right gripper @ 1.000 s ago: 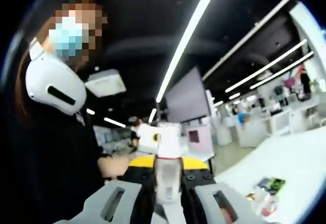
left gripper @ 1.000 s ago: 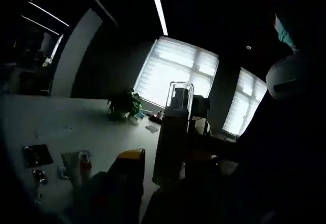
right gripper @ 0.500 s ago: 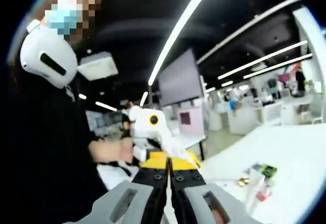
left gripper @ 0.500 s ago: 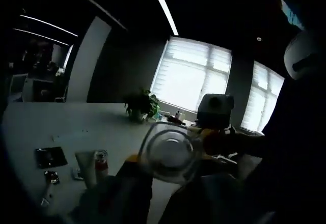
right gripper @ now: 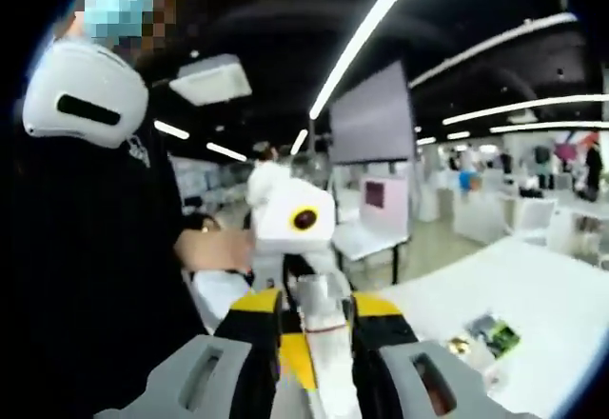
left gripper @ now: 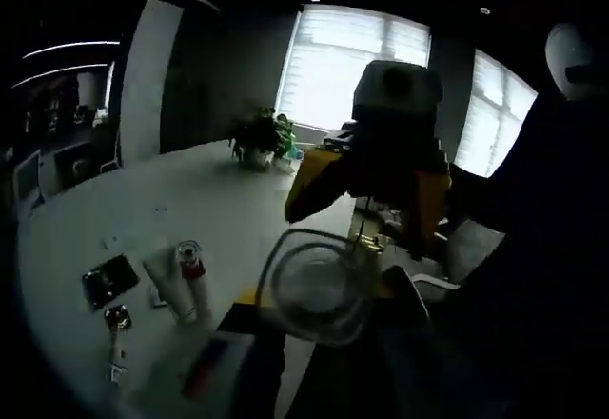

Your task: Arrange the skincare products in the storage area until every visible bottle or jar stands upright without overlapping.

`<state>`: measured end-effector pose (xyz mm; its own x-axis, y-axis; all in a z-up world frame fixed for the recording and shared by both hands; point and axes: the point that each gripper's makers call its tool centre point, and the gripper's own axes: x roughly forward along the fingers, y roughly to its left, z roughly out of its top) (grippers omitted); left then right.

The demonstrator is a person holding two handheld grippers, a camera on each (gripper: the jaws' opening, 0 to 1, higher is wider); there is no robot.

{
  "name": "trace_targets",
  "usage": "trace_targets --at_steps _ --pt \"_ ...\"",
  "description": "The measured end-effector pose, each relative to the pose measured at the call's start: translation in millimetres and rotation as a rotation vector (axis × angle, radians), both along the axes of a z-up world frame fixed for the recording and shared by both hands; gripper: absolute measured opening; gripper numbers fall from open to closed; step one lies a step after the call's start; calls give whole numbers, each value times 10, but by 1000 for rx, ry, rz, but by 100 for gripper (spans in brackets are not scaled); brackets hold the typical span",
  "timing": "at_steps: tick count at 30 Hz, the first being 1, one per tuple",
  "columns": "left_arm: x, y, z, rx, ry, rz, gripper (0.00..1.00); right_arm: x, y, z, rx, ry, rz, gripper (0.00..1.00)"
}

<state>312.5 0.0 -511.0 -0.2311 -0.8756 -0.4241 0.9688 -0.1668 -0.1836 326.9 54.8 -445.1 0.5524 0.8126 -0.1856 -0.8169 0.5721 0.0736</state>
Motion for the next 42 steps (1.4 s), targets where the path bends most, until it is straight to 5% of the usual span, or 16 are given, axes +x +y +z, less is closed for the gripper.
trace_targets --at_steps 11,17,22,29,36,39,42 --pt "-12 47 -25 95 13 -5 25 71 83 -130 -31 10 39 14" --pt "-22 29 7 74 19 -15 25 78 36 -80 -33 -42 32 12" --pt "-18 -25 131 -9 9 -37 26 75 -20 9 -3 -67 24 11" --pt "13 -77 465 -205 32 -32 26 123 -168 350 169 -127 -19 11" --pt "-39 -67 470 -258 59 -9 32 90 -466 919 541 -215 -79 11" --pt "-23 -61 611 -347 127 17 31 71 -523 962 588 -222 -88 11" --pt "-6 -40 683 -389 133 23 27 66 -525 927 588 -218 -97 11"
